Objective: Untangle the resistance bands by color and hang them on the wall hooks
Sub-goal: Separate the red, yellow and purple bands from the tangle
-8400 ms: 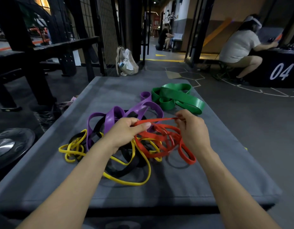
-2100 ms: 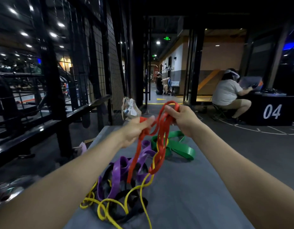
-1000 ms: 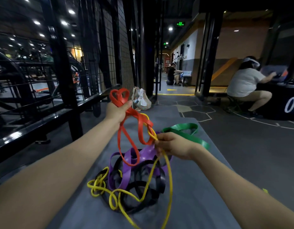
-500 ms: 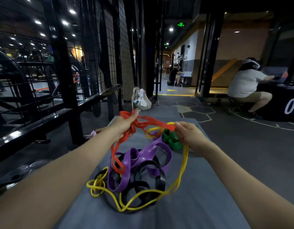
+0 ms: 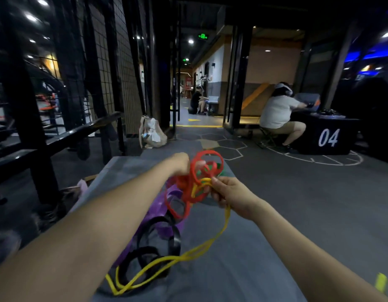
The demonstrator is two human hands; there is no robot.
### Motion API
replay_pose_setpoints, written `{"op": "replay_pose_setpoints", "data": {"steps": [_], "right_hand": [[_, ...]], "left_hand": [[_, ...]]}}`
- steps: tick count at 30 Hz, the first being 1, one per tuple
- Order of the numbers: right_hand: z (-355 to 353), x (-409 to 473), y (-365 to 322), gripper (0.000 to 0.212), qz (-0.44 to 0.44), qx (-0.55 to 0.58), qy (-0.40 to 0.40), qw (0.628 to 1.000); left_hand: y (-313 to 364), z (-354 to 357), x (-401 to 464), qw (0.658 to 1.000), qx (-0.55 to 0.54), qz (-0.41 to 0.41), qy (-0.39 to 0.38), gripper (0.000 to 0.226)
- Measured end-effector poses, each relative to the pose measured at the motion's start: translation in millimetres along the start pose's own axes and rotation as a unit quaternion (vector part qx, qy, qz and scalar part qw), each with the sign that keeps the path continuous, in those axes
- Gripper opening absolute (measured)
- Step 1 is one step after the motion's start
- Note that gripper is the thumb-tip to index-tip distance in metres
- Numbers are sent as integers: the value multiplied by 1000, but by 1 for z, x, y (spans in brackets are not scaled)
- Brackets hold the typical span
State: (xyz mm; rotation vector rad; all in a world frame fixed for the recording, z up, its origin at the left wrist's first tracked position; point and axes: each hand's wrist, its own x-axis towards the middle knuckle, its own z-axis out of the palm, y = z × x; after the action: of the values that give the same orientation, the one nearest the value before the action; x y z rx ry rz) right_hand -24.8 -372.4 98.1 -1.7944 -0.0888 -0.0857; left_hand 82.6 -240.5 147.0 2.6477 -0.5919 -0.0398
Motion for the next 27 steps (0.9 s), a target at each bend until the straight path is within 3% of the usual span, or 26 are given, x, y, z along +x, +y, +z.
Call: {"op": "replay_pose_setpoints", "data": {"steps": [2,5,6,8,11,14,19,22,27], "right_hand": [[-1,1,7,38,15,2,13,1000],[-2,4,19,40,51,25,31,998],[-2,5,21,39,59,40,31,997],[2,8,21,40,60,75,20,995],[10,13,7,42,35,138,-10,990],[6,16,-10,42,27,169,-24,985],[-23,13,-13,31,53,137,23,989],[-27,12,-13,22,45,118,57,990],[-24,28,-22,30,27,183,190,964]], "left_hand": [[-7,12,-6,998,49,-21,31,52],[-32,24,-13,992,-117,-14,44,24],[-39,28,-19,987,-161,-9,8,21],[-46,37,-39,972,-224,27,-71,38],[-49,55,-48,948,-286,75,-116,49],[-42,60,-44,948,-300,87,-64,28],[-55,24,-26,956,-270,82,75,21],[-53,-9,-27,948,-298,88,70,18],[-50,-33,-26,947,-310,85,15,22]]}}
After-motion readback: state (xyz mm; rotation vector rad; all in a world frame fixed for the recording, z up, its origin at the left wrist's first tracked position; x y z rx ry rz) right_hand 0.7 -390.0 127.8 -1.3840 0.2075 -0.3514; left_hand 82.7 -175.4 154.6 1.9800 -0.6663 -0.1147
